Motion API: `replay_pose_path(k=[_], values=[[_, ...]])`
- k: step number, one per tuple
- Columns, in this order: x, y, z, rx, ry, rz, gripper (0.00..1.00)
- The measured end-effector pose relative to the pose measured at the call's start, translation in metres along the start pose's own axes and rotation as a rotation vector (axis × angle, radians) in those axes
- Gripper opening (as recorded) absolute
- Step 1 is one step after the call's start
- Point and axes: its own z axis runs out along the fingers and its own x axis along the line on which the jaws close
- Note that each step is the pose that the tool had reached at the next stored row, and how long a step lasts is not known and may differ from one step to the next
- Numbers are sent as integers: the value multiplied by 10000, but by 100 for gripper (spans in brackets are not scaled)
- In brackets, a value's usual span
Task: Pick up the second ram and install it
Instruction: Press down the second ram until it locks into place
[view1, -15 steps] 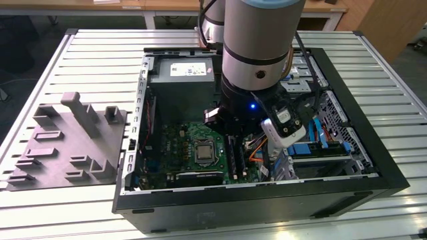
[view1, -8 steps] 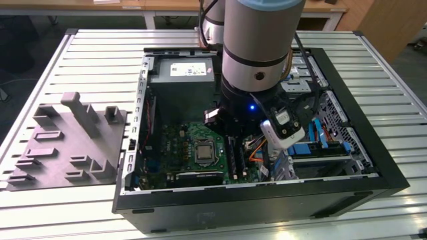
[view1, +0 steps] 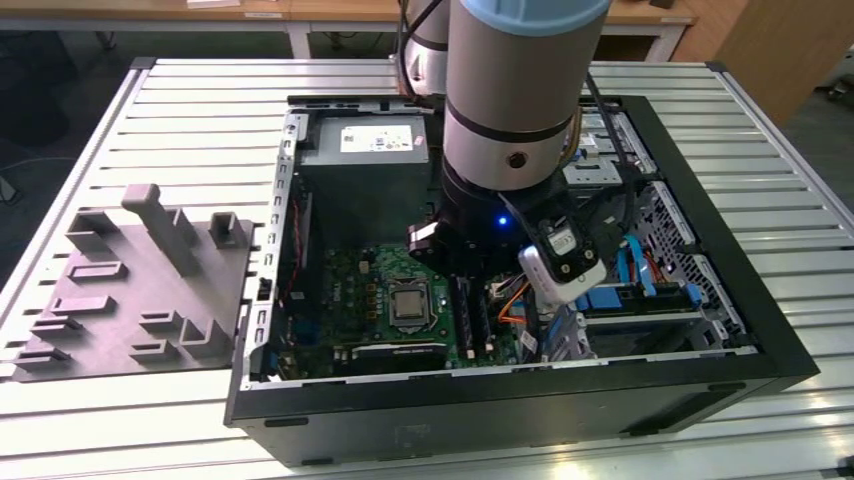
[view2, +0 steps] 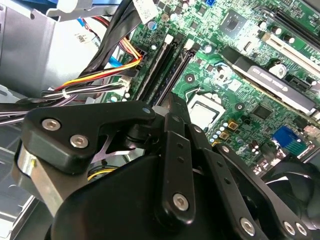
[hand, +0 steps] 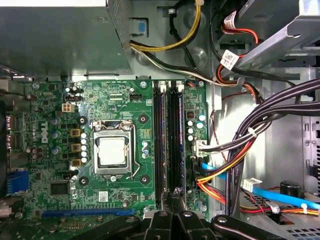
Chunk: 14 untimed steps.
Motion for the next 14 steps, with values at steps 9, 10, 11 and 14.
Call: replay_pose_path(k=[9, 10, 11, 14], values=[[2, -1, 40, 1, 0, -1, 10], [2, -1, 40, 2, 1, 0, 10], [2, -1, 40, 1, 0, 0, 10], [3, -1, 59, -5, -2, 0, 10]])
